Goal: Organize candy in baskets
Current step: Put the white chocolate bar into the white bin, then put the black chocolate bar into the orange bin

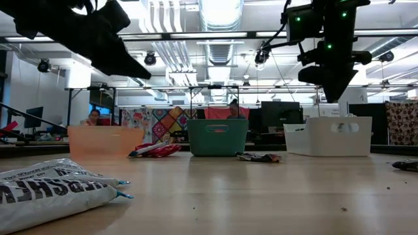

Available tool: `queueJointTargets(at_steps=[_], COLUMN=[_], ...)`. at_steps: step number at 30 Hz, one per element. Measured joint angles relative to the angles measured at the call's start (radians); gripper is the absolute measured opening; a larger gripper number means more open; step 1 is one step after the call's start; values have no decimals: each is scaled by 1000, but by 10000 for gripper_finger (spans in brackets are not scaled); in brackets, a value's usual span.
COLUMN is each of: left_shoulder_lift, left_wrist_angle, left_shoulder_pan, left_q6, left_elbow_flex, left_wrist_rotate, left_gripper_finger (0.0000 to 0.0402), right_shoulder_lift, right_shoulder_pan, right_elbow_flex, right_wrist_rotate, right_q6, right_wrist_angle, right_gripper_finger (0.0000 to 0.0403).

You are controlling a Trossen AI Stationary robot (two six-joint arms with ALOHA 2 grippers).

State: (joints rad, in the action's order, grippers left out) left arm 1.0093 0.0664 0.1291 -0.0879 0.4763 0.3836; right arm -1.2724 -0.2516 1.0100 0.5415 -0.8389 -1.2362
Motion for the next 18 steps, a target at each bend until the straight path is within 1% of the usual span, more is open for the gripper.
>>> queueJointTargets(at_steps=[5, 10, 13, 18], left_shoulder_lift=[53, 91, 108, 133], left_wrist_angle=[-3, -1, 0, 0], left_shoulder_pan=[0, 0, 0, 0], left_q6=[-4, -11, -11, -14], left_elbow_flex=[0, 0, 0, 0], left_wrist_rotate=[0, 0, 0, 0], left_gripper_finger=[0, 0, 0, 0], right_shoulder_lift=[0, 1, 1, 2], right_shoulder_pan=[0, 0, 2, 30], right_elbow_flex=[0, 0, 26, 116], right_wrist_rotate=[0, -3, -39, -124], right_q6=[-6, -6, 1, 38], right_wrist_angle=[3, 6, 6, 14], right_gripper_finger=[134, 164, 176, 187])
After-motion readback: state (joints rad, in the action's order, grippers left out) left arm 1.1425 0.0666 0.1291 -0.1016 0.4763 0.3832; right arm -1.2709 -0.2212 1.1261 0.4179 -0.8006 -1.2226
